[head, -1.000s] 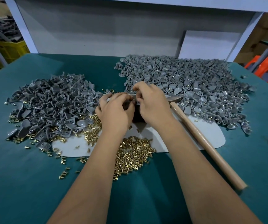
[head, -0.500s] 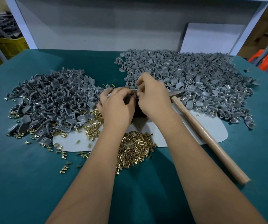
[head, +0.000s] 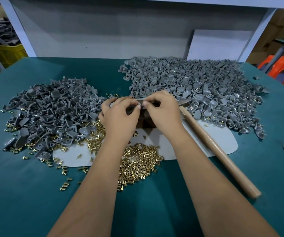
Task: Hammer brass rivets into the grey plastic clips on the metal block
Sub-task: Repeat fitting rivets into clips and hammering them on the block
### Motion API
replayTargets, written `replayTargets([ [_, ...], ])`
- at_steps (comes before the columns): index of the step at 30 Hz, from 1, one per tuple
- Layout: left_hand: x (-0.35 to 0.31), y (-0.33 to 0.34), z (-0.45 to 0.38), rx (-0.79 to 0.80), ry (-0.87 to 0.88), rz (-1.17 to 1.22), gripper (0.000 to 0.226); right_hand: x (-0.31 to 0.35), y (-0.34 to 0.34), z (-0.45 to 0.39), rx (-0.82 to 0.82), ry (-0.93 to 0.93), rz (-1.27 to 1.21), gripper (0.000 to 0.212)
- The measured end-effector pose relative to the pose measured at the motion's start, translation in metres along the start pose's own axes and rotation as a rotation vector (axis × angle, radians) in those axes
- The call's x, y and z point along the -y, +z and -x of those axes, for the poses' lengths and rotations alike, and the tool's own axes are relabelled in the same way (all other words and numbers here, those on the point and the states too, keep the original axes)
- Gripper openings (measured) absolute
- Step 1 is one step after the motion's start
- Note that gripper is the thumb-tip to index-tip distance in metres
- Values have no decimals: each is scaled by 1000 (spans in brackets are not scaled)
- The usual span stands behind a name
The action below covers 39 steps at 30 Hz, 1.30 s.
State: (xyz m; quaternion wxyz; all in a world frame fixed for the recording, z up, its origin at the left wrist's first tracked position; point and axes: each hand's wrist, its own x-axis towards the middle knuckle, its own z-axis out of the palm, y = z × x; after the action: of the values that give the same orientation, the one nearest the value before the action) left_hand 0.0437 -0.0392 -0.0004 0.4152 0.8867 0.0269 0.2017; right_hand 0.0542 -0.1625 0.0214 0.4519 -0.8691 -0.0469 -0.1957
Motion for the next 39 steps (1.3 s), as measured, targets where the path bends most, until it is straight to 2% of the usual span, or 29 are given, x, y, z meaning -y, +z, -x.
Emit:
replayTargets([
  [8,0,0,0,12,10,-8,12,-1,-3,-1,-22,6,-84,13],
  [16,-1,1,0,-19,32,-26,11,1,-2,-3,61,-157,256,8],
  [26,0,3,2,-36,13,13,12,6,-5,-5,84,-305,426,7],
  [29,-2,4,3,-51,-10,41,12,7,-1,-6,67,-298,450,10],
  [32,-2,3,1,-39,-3,29,11,3,3,-3,55,-231,349,10],
  [35,-2,1,1,-24,7,21,10,-3,0,-2,71,-87,99,7],
  [39,-4,0,2,-30,11,27,10,-5,-7,-3,60,96,-222,18],
])
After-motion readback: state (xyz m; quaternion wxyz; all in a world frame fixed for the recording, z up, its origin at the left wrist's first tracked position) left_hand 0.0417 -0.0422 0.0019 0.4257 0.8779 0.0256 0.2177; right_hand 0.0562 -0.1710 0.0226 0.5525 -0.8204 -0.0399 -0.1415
